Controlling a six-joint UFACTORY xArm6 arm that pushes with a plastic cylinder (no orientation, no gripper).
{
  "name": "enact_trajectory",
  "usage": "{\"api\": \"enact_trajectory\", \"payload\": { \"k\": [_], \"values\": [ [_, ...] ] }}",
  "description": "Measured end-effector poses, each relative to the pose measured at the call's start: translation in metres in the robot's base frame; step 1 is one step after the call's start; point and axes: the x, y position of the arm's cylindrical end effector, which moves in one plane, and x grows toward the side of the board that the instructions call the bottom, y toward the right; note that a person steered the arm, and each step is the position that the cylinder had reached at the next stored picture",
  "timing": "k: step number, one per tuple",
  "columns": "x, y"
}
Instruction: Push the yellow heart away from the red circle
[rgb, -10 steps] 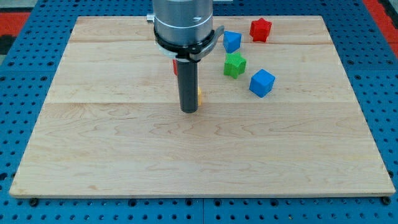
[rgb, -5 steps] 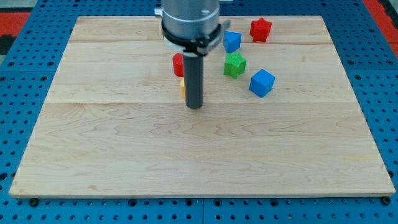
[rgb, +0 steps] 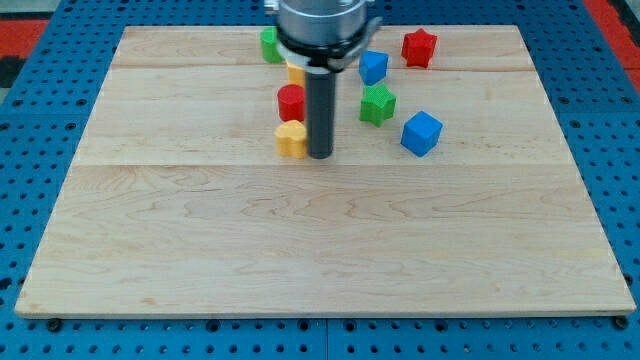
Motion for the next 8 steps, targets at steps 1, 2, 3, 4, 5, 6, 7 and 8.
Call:
{"api": "enact_trajectory", "payload": {
  "k": [1, 2, 3, 4, 5, 6, 7, 8],
  "values": [
    [-0.022, -0.022],
    [-0.024, -0.040],
    [-0.026, -0.058],
    [-0.026, -0.066],
    [-0.026, -0.069],
    [-0.005, -0.055],
    [0.021, -0.125],
    [-0.038, -0.191]
  ]
}}
